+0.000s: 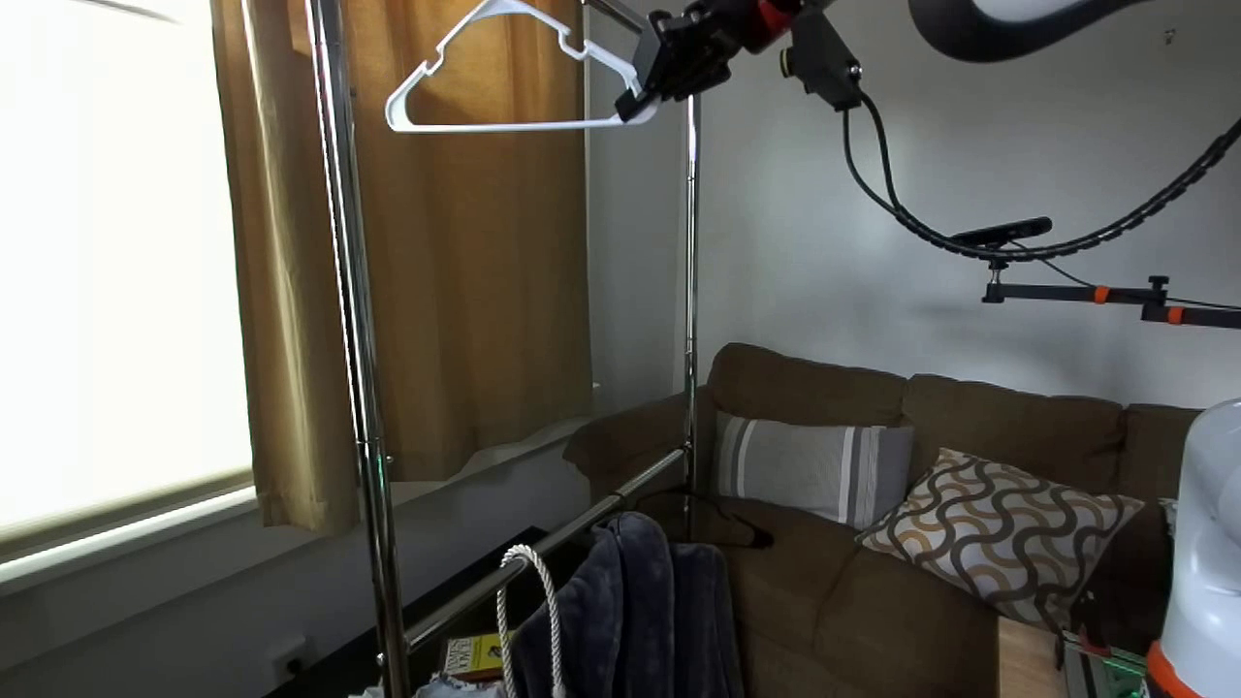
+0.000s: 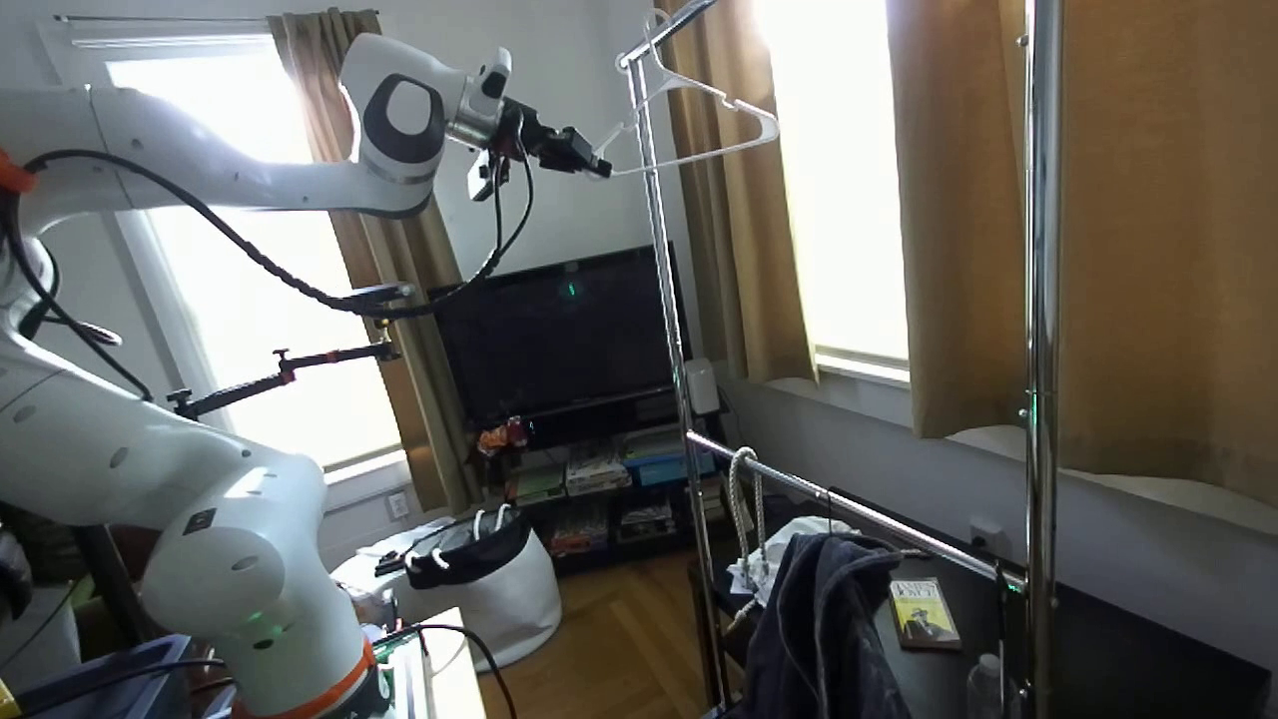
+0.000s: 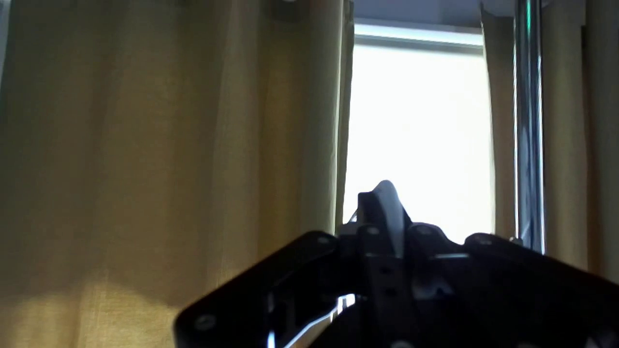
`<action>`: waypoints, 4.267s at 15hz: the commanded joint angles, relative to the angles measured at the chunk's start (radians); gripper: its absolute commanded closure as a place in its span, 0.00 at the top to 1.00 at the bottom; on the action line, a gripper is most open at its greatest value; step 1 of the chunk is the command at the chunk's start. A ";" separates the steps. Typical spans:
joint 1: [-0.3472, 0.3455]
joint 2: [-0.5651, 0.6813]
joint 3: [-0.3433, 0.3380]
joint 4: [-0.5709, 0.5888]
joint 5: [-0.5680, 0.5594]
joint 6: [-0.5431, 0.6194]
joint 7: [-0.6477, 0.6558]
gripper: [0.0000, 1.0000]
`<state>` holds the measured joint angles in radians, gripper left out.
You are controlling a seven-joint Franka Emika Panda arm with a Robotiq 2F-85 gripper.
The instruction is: Remove the hanger from the top left of the clothes hanging rail to the right side of the top clothes hanging rail
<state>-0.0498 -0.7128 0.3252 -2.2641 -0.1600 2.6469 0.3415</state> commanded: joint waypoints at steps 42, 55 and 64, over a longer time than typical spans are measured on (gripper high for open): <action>-0.282 0.015 -0.410 -0.134 -0.060 -0.436 -0.015 0.01; -0.012 0.182 -0.917 0.293 0.406 -0.521 -0.813 0.01; -0.082 0.231 -0.835 0.435 0.406 -0.379 -0.722 0.01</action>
<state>-0.0977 -0.5065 -0.5410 -1.8536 0.2645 2.2071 -0.4016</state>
